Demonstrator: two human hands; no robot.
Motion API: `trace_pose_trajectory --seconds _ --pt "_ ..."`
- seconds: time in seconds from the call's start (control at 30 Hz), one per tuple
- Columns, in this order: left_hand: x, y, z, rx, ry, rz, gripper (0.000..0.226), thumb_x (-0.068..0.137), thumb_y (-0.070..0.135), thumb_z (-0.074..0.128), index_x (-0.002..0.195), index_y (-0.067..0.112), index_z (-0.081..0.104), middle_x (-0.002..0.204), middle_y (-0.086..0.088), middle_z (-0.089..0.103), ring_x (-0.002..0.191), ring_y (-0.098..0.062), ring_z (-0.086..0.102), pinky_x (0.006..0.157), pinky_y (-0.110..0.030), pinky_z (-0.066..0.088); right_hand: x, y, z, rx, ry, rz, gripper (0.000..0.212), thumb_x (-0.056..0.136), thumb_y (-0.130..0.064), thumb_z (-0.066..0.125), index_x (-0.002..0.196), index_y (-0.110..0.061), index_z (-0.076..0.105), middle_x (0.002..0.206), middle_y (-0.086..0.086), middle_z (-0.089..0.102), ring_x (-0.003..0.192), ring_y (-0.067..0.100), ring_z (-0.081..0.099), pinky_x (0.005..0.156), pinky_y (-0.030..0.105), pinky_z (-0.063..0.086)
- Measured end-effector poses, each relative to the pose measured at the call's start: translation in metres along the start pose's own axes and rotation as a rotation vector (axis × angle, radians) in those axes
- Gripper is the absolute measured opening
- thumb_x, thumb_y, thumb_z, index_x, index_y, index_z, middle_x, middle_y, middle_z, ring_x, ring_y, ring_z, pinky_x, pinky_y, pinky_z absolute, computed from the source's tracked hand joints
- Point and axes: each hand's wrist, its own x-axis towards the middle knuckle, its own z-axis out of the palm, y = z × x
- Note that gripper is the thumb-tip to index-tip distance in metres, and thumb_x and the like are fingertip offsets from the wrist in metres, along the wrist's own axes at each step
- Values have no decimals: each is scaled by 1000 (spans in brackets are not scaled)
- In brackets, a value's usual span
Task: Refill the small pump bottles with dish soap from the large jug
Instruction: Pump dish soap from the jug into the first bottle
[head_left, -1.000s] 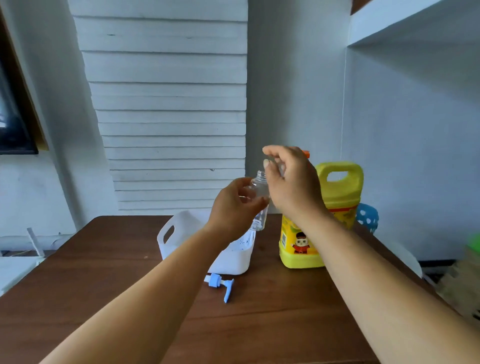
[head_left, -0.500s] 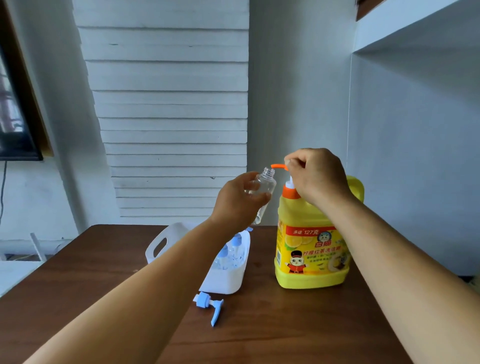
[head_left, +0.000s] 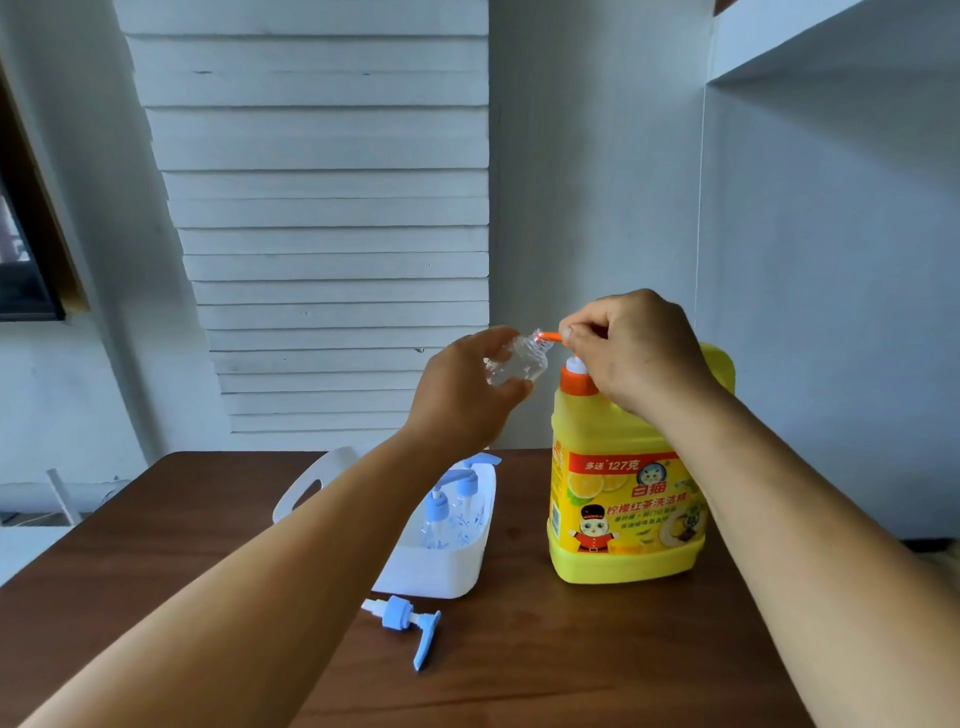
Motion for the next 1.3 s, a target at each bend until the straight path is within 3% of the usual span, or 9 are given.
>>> trace_pose_trajectory --seconds 0.3,0.53,0.67,0.77,0.9,1.1,1.3 --pt "1 9 -7 34 -18 25 44 82 24 67 125 23 56 114 1 65 100 -21 61 82 -29 47 0 -8 -18 -49 -61 -14 23 90 -16 57 90 1 72 89 11 73 86 27 67 74 31 52" --pt "2 4 -6 93 -28 39 42 82 26 67 123 25 57 113 3 65 98 -18 61 78 -25 45 -4 -6 -9 -36 -34 5 22 92 -18 56 89 -7 75 93 8 73 87 23 65 76 26 51" --pt "1 2 -5 104 -45 40 45 83 27 66 126 25 55 116 3 65 101 -18 60 78 -24 42 -9 -5 -5 -19 -28 20 24 93 -21 54 89 -8 75 95 9 73 90 25 66 81 34 55" --pt "1 4 -7 102 -53 34 47 83 26 66 128 25 53 117 2 64 101 -18 60 78 -25 43 -5 -7 -12 -24 -64 17 22 92 -19 55 92 -8 75 97 7 73 91 24 65 80 32 53" --pt "5 8 -10 89 -43 36 46 82 27 67 126 26 54 115 3 65 101 -18 60 79 -25 44 3 -10 -22 -44 -98 15 21 90 -17 56 90 -4 74 91 4 74 68 10 62 59 18 46" --pt "5 3 -8 101 -59 45 43 80 26 68 122 25 57 114 2 66 100 -19 62 80 -25 45 -4 -7 -11 -33 -74 32 19 91 -17 58 92 -8 74 97 7 73 91 24 65 81 31 53" --pt "3 4 -9 100 -74 32 45 80 26 69 123 24 56 114 1 65 100 -19 62 82 -29 49 -4 -8 -14 -43 -99 36 20 92 -19 56 93 -9 74 100 5 72 85 16 60 71 24 45"
